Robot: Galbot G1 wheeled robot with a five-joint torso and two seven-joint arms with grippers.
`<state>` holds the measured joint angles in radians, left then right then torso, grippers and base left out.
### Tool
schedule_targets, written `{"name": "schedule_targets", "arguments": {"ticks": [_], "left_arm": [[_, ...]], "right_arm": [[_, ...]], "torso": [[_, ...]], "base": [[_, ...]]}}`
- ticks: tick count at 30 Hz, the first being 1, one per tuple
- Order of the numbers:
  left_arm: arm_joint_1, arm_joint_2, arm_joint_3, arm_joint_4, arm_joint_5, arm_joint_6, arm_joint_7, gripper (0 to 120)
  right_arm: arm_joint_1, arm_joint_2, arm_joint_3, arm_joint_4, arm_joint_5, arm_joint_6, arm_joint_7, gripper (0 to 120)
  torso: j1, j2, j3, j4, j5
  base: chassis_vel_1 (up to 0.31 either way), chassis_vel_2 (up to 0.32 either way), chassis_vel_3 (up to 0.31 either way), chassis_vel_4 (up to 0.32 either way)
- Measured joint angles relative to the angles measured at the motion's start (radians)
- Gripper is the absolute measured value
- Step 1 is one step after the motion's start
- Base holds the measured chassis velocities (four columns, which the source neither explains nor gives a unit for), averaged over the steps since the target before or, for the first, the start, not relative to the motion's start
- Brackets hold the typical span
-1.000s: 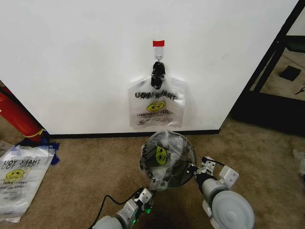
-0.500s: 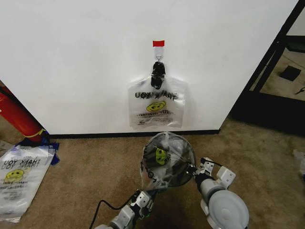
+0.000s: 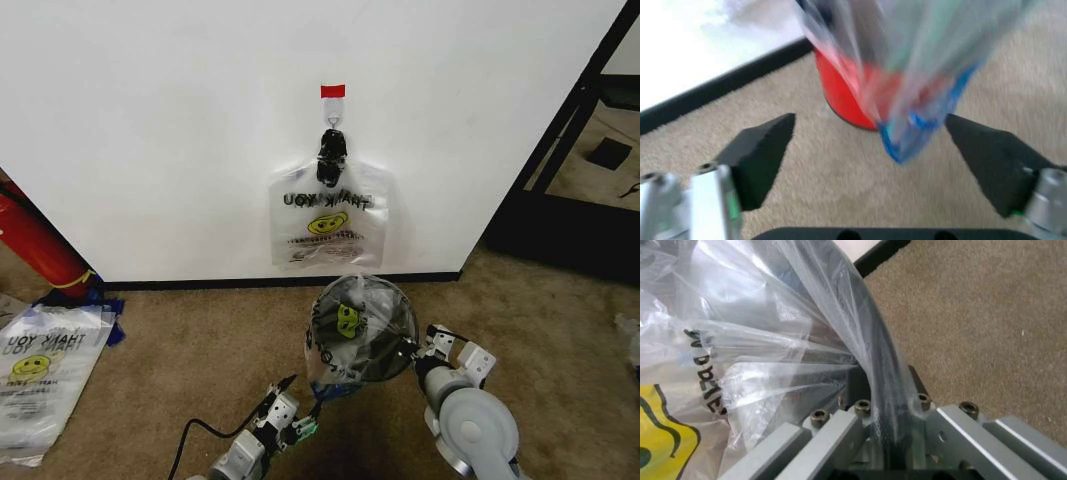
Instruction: Pick up the garbage bag from the wall and place it over the trash bin.
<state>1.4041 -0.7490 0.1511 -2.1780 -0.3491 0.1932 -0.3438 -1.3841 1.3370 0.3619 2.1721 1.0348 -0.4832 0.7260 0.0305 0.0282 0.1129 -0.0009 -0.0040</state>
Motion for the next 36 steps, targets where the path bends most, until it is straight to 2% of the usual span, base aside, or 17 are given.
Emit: {"name": "schedule_targets", "arguments": {"ticks": [3, 6, 7, 10, 11, 12, 14, 17, 26, 29, 30, 33, 34, 36], "left_arm": [[0.003, 0.0, -0.047, -0.081, -0.086, -0.006, -0.022, 100], [-0.026, 0.008, -0.08, -0.164, -0.187, 0.016, -0.044, 96], [-0.026, 0.008, -0.08, -0.164, -0.187, 0.016, -0.044, 96], [-0.083, 0.025, -0.084, -0.233, -0.322, 0.071, -0.055, 87], [-0.14, 0.03, -0.071, -0.269, -0.418, 0.125, -0.067, 79], [-0.178, 0.03, -0.059, -0.284, -0.473, 0.145, -0.074, 73], [-0.206, 0.03, -0.048, -0.291, -0.511, 0.157, -0.077, 72], [-0.297, 0.023, 0.003, -0.294, -0.61, 0.189, -0.084, 57], [-0.38, -0.035, 0.065, -0.238, -0.678, 0.22, -0.092, 25], [-0.397, -0.042, 0.072, -0.231, -0.694, 0.224, -0.096, 19], [-0.406, -0.045, 0.075, -0.227, -0.704, 0.225, -0.097, 12], [-0.449, -0.062, 0.088, -0.195, -0.768, 0.242, -0.113, 2], [-0.474, -0.073, 0.097, -0.176, -0.813, 0.257, -0.129, 0], [-0.487, -0.079, 0.105, -0.165, -0.834, 0.265, -0.139, 0]], "right_arm": [[-0.006, 0.005, -0.01, -0.006, -0.064, 0.028, -0.031, 0], [-0.022, 0.017, -0.034, -0.01, -0.159, 0.076, -0.065, 0], [-0.022, 0.017, -0.034, -0.01, -0.159, 0.076, -0.065, 0], [-0.037, 0.03, -0.05, -0.013, -0.242, 0.118, -0.09, 0], [-0.049, 0.039, -0.058, -0.017, -0.287, 0.135, -0.1, 0], [-0.056, 0.043, -0.063, -0.018, -0.308, 0.144, -0.104, 0], [-0.062, 0.047, -0.066, -0.018, -0.323, 0.149, -0.106, 0], [-0.086, 0.067, -0.079, -0.019, -0.385, 0.173, -0.123, 0], [-0.131, 0.104, -0.1, -0.026, -0.522, 0.244, -0.173, 0], [-0.134, 0.109, -0.104, -0.032, -0.548, 0.258, -0.177, 0], [-0.136, 0.111, -0.106, -0.034, -0.558, 0.262, -0.178, 0], [-0.144, 0.124, -0.115, -0.04, -0.618, 0.283, -0.19, 0], [-0.151, 0.128, -0.116, -0.041, -0.649, 0.291, -0.202, 0], [-0.153, 0.13, -0.116, -0.041, -0.66, 0.293, -0.206, 0]], "torso": [[0.0, 0.0, 0.0, 0.0001, 0.0], [0.0, 0.0, 0.0, 0.0001, 0.0004], [0.0, 0.0, 0.0, 0.0001, 0.0004], [0.0, 0.0, 0.0, 0.0, 0.0], [0.0, 0.0, 0.0, 0.0001, 0.0005], [0.0, 0.0, 0.0, -0.0003, 0.0001], [0.0, 0.0, 0.0, -0.0003, 0.0], [0.0, 0.0, 0.0, -0.0001, 0.0001], [0.0, 0.0, 0.0, 0.0003, 0.0], [0.0, 0.0, 0.0, 0.0, 0.0001], [0.0, 0.0, 0.0, 0.0, 0.0001], [0.0, 0.0, 0.0, 0.0, 0.0002], [0.0, 0.0, 0.0, 0.0001, 0.0002], [0.0, 0.0, 0.0, 0.0001, 0.0002]], "base": [[0.0, 0.0, 0.0, 0.0], [0.0, 0.0, 0.0, 0.0], [0.0, 0.0, 0.0, 0.0], [0.0, 0.0, 0.0, 0.0], [0.0, 0.0, 0.0, 0.0], [0.0, 0.0, 0.0, 0.0], [0.0, 0.0, 0.0, 0.0], [0.0, 0.0, 0.0, 0.0], [0.0, 0.0, 0.0, 0.0], [0.0, 0.0, 0.0, 0.0], [0.0, 0.0, 0.0, 0.0], [0.0, 0.0, 0.0, 0.0], [0.0, 0.0, 0.0, 0.0], [0.0, 0.0, 0.0, 0.0]]}}
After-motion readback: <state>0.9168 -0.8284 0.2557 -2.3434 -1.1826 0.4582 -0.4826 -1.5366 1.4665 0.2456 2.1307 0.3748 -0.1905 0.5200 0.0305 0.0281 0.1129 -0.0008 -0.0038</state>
